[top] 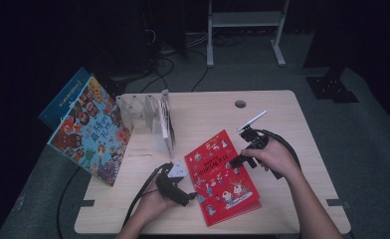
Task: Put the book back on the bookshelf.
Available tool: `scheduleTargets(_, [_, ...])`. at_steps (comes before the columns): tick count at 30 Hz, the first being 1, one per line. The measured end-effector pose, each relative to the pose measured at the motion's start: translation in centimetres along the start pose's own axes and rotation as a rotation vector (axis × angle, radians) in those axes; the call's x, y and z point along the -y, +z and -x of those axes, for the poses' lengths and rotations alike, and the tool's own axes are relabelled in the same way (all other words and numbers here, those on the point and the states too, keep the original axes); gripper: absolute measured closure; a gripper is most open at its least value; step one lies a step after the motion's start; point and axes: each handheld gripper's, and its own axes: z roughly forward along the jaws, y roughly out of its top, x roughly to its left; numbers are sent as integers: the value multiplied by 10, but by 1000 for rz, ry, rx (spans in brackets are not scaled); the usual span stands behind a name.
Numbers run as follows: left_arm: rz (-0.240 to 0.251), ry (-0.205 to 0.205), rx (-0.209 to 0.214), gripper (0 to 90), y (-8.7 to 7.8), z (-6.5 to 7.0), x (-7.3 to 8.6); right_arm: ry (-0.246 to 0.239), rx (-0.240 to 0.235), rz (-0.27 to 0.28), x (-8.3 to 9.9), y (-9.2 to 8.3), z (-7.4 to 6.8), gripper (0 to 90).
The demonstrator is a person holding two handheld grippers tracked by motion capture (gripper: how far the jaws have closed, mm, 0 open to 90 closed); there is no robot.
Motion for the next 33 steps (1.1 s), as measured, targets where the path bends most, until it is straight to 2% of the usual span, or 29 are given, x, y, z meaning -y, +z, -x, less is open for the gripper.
scheduleTargets(4, [0,1,-1,0,0,0,0,9,-8,-8,-6,6,-3,634])
scheduleTargets(15, [0,0,0,0,0,0,0,27,-29,-9,-15,4,-7,691])
scheduleTargets(24, [-3,2,1,0,0,0,0,19,-119,17,-21,-4,-19,800])
scheduleTargets(33, [-3,1,-4,0,-1,-1,0,29,-121,33,-21,-9,-26,851])
